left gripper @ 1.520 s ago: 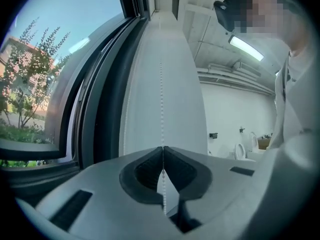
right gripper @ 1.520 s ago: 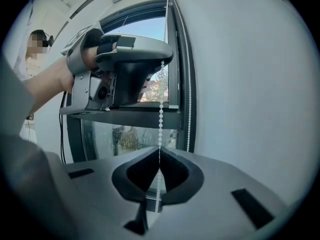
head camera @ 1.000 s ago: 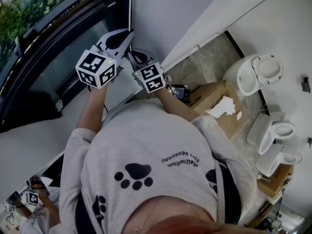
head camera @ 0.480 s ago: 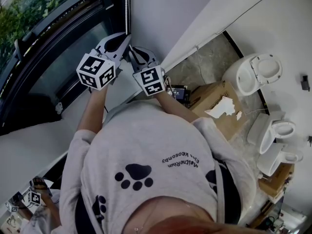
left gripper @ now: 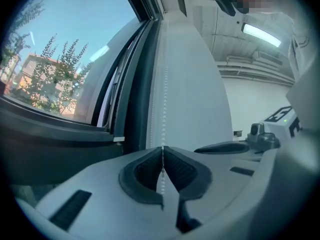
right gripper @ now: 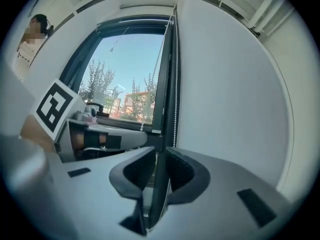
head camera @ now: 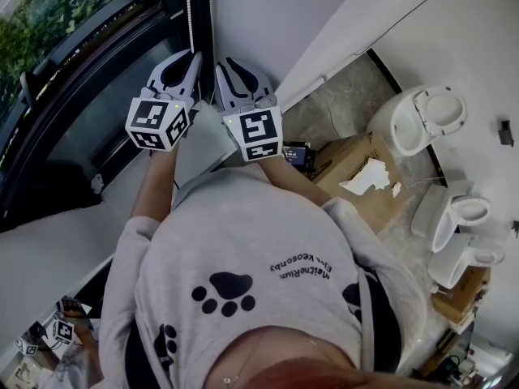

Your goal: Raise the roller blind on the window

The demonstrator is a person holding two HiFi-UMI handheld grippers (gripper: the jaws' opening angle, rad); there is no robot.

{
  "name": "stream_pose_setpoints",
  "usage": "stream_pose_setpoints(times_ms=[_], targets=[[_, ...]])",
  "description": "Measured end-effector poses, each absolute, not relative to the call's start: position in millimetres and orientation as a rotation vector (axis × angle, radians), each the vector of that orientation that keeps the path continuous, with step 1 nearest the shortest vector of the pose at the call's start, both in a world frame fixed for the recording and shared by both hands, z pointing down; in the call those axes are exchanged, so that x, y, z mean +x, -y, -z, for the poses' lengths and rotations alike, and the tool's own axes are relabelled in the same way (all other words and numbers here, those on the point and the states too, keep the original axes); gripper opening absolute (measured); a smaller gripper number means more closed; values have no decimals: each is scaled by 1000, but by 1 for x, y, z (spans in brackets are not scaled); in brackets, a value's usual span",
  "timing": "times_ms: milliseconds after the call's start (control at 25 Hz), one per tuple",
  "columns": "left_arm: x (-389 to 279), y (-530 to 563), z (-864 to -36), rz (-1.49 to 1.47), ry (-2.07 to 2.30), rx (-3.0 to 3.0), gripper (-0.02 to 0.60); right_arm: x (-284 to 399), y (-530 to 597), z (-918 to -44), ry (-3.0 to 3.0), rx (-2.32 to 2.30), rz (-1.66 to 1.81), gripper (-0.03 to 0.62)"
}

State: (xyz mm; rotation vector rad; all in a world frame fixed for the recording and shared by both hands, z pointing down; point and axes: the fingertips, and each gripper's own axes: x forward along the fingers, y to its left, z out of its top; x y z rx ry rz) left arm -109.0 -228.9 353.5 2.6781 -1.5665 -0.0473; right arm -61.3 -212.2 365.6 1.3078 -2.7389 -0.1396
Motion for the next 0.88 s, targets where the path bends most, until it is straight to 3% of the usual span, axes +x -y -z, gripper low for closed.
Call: stream_pose_setpoints(times_ms=[120, 200, 560, 880], targets=[[-115, 231, -354, 14, 1638, 2651, 22, -61, 215, -352, 2753, 1341, 153, 58], [-117, 230, -350, 6, 1674, 2644, 120, -61, 215, -342, 2763, 1355, 170, 58], [-132, 202, -316, 63, 1803, 2632, 121, -50, 202, -300, 2791, 1434, 271, 56], [-136, 163, -301, 84, 1960, 2541, 9, -27, 184, -282, 2770, 1531, 303, 12]])
